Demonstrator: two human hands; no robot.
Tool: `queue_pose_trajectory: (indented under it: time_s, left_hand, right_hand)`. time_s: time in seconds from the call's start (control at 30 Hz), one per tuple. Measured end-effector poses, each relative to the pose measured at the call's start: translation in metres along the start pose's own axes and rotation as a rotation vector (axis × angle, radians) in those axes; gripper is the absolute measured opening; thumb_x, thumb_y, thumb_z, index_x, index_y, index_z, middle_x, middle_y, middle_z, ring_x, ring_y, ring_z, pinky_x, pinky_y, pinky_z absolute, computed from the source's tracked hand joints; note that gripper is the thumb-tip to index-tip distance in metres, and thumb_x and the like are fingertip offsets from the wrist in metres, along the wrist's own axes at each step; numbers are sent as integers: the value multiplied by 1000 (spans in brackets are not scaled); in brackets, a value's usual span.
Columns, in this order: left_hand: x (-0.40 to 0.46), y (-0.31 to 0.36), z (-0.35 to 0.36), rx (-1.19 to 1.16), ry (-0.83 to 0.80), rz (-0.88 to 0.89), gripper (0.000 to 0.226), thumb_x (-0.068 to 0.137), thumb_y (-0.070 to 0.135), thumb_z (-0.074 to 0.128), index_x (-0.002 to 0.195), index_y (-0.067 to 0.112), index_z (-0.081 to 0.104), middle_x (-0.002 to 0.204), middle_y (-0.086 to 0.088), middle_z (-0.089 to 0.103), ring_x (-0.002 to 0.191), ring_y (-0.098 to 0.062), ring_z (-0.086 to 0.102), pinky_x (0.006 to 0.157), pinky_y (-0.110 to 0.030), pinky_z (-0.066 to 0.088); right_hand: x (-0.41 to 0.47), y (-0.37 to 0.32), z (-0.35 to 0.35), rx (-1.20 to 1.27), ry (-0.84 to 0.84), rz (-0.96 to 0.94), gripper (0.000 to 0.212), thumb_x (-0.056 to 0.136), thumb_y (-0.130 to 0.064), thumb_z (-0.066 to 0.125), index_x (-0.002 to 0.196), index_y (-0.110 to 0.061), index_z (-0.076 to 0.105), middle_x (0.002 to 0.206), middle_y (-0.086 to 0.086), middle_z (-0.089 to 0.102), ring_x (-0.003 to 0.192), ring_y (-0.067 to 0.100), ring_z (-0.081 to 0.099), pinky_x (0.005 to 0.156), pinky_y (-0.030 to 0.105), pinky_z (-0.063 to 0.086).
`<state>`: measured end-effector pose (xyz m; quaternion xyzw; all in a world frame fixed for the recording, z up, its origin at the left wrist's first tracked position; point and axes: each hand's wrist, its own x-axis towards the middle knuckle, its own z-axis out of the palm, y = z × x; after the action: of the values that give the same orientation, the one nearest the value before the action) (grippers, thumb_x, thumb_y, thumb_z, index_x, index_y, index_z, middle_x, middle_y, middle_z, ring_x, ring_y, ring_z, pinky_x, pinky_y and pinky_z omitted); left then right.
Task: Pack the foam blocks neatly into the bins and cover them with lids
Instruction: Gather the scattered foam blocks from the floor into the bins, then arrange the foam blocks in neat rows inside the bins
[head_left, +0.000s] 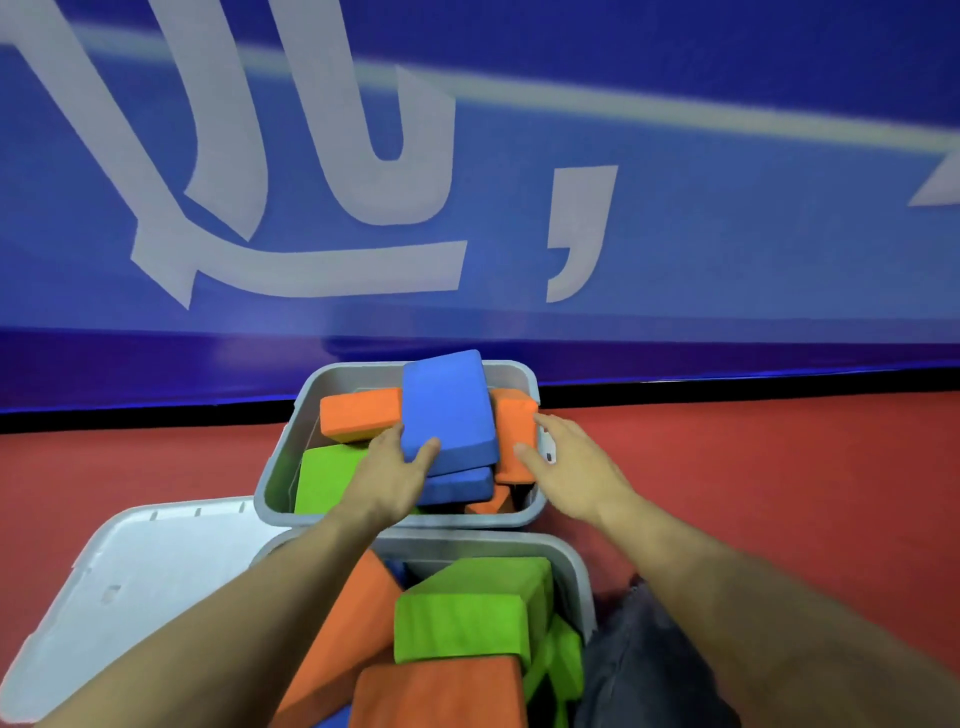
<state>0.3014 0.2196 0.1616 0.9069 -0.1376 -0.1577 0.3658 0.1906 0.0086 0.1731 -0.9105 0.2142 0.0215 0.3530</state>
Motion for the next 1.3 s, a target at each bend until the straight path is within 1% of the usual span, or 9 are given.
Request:
queue_pose_trajectory:
  time_s: [0.07,0.17,0.3,0.47,0.7,0.83,0.97,1.1,1.3]
  left_hand:
    - [-15,13,1,144,-61,71,80,95,69,42,155,17,35,161,-2,33,149,-19,31,122,-38,25]
    - [-42,37,1,312,-57,217,73,99,59,44,158,20,28,166,-4,21,153,-20,20,125,-35,16]
    - [-85,73,-11,433,-49,358,73,98,61,44,159,26,26,167,-5,21,153,-21,22,123,-38,20]
    - [-140,116,-36,515,-20,489,73,98,63,40,158,23,28,165,-3,25,152,-20,22,123,-37,19]
    - [-205,178,-44,485,30,587,70,97,64,42,157,30,30,164,-2,28,151,-22,25,121,-41,21]
    - [-206,208,-23,462,36,610,70,97,64,43,157,30,32,163,-3,30,150,-22,26,122,-40,22]
    - [-177,223,20,478,22,570,70,96,67,41,156,31,33,163,-3,30,150,-22,27,122,-41,22]
    - [-135,225,60,529,-12,472,86,85,78,24,154,29,36,161,-4,34,148,-25,31,121,-43,26]
    - [-112,225,63,597,-20,403,90,81,77,19,152,25,39,159,-5,36,144,-26,37,117,-42,28]
  right_hand:
    - [-23,3,-16,-86,3,-30,68,98,-57,50,157,-28,33,165,-3,28,150,18,31,121,39,28]
    - [-60,1,-41,-219,19,-63,68,98,-58,49,158,-32,29,168,-4,21,151,21,27,123,36,24]
    - [-117,-8,-80,-362,63,-87,68,100,-57,46,160,-31,27,169,-5,15,153,20,22,124,34,17]
    - [-196,-23,-129,-426,164,-98,67,102,-57,42,160,-30,24,169,-5,15,155,17,18,125,34,12]
    - [-274,-29,-180,-497,258,-103,67,102,-57,41,160,-28,25,168,-3,21,153,19,22,124,38,18]
    - [-268,-14,-202,-476,279,-101,67,102,-59,41,160,-28,26,166,-4,25,152,18,24,123,38,21]
    - [-225,29,-204,-417,280,-91,66,102,-58,40,159,-28,27,166,-3,26,151,18,26,123,37,21]
    - [-169,78,-194,-386,230,-63,67,102,-57,40,160,-29,25,167,-2,25,152,18,24,125,37,18]
    - [-126,93,-191,-378,131,-105,69,102,-58,38,162,-31,14,167,-1,22,152,20,24,125,40,17]
